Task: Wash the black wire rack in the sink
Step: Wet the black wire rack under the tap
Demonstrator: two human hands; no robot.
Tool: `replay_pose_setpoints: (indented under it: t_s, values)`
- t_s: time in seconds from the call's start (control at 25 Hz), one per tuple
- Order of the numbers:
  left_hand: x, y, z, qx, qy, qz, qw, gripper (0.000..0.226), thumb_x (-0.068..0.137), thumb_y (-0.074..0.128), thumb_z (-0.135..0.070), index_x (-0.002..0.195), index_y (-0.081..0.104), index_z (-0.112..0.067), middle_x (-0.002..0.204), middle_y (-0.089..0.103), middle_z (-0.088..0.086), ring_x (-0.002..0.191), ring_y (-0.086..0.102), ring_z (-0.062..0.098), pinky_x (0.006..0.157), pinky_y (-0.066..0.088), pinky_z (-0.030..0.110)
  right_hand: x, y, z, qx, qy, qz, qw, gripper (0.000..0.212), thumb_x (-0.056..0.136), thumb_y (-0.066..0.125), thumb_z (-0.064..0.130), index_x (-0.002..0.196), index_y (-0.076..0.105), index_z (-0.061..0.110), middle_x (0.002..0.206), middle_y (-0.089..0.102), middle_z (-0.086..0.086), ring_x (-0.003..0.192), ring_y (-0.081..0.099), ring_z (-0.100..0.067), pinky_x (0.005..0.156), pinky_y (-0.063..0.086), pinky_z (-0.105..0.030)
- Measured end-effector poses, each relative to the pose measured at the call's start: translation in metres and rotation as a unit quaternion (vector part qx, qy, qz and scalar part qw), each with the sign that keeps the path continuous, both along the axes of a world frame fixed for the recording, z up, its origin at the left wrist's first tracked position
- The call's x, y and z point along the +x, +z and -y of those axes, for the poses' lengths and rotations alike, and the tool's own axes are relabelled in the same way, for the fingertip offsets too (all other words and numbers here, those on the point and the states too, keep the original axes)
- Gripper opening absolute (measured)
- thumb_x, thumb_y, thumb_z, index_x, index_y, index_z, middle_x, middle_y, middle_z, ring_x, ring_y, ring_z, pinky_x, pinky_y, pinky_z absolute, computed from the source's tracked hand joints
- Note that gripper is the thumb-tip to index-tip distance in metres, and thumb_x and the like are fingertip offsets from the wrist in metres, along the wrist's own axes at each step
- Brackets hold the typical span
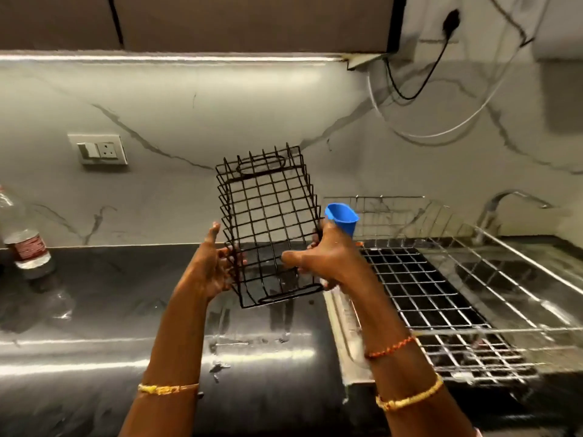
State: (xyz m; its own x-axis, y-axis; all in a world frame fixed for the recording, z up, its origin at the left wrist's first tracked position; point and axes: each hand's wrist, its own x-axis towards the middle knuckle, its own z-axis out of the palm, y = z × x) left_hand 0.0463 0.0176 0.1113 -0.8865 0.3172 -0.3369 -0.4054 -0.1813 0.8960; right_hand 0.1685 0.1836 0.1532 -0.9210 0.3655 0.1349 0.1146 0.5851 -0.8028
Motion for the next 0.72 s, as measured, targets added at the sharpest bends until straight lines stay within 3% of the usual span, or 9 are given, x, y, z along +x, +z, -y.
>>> replay_pose_setpoints:
  t_s: [0.08,0.2,0.36,0.52,0.6,0.72]
  values:
    - [0.030,0.024,-0.025,0.030,0.001,-0.022,0.999,0.056,0.094,0.032,-0.059,0.087,0.059,-0.010,0.065,0.054,0.003,0.051,0.052,0.014,0.055,0.043,0.029,0.042,0.022,-0.020,-0.030,0.012,-0.023,0.999,0.080,0.065,0.077,0.044,0.130,0.039,0.019,0.114,0.055,0.001,0.098,0.063,-0.021,0.081,0.054,-0.040]
    - [0.087,0.052,-0.070,0.088,-0.009,-0.038,0.995,0.046,0.096,0.034,-0.051,0.070,0.049,-0.016,0.046,0.048,-0.005,0.034,0.041,0.010,0.051,0.033,0.024,0.113,0.041,-0.066,-0.059,0.013,-0.051,0.997,0.064,0.068,0.077,0.040,0.121,0.046,0.022,0.109,0.057,0.006,0.091,0.065,-0.015,0.074,0.058,-0.042]
    - [0.163,0.063,-0.139,0.154,-0.062,-0.023,0.986,0.043,0.094,0.041,-0.048,0.068,0.048,-0.015,0.047,0.054,-0.001,0.037,0.052,0.012,0.042,0.045,0.014,0.208,0.040,-0.144,-0.125,-0.004,-0.055,0.991,0.042,0.077,0.073,0.023,0.111,0.049,0.022,0.101,0.059,0.002,0.082,0.065,-0.016,0.063,0.059,-0.043]
    - [0.236,0.064,-0.235,0.184,-0.142,-0.028,0.972,0.043,0.095,0.039,-0.048,0.077,0.053,-0.012,0.059,0.068,0.001,0.050,0.067,0.012,0.051,0.053,0.018,0.297,0.014,-0.240,-0.153,-0.060,-0.077,0.983,0.036,0.082,0.066,0.017,0.116,0.053,0.013,0.105,0.063,-0.006,0.086,0.064,-0.020,0.061,0.058,-0.041]
    - [0.265,0.066,-0.287,0.185,-0.175,-0.048,0.966,0.039,0.097,0.039,-0.044,0.079,0.053,-0.012,0.064,0.071,0.002,0.056,0.070,0.014,0.052,0.053,0.021,0.333,0.001,-0.287,-0.177,-0.091,-0.088,0.976,0.036,0.085,0.063,0.015,0.120,0.052,0.015,0.106,0.060,-0.001,0.087,0.063,-0.019,0.059,0.057,-0.041]
    - [0.296,0.066,-0.356,0.187,-0.236,-0.057,0.952,0.034,0.097,0.039,-0.043,0.086,0.054,-0.014,0.073,0.074,0.004,0.064,0.072,0.018,0.066,0.051,0.030,0.368,-0.021,-0.351,-0.202,-0.143,-0.112,0.962,0.032,0.088,0.056,0.006,0.118,0.055,0.020,0.106,0.055,0.006,0.092,0.058,-0.014,0.057,0.057,-0.035]
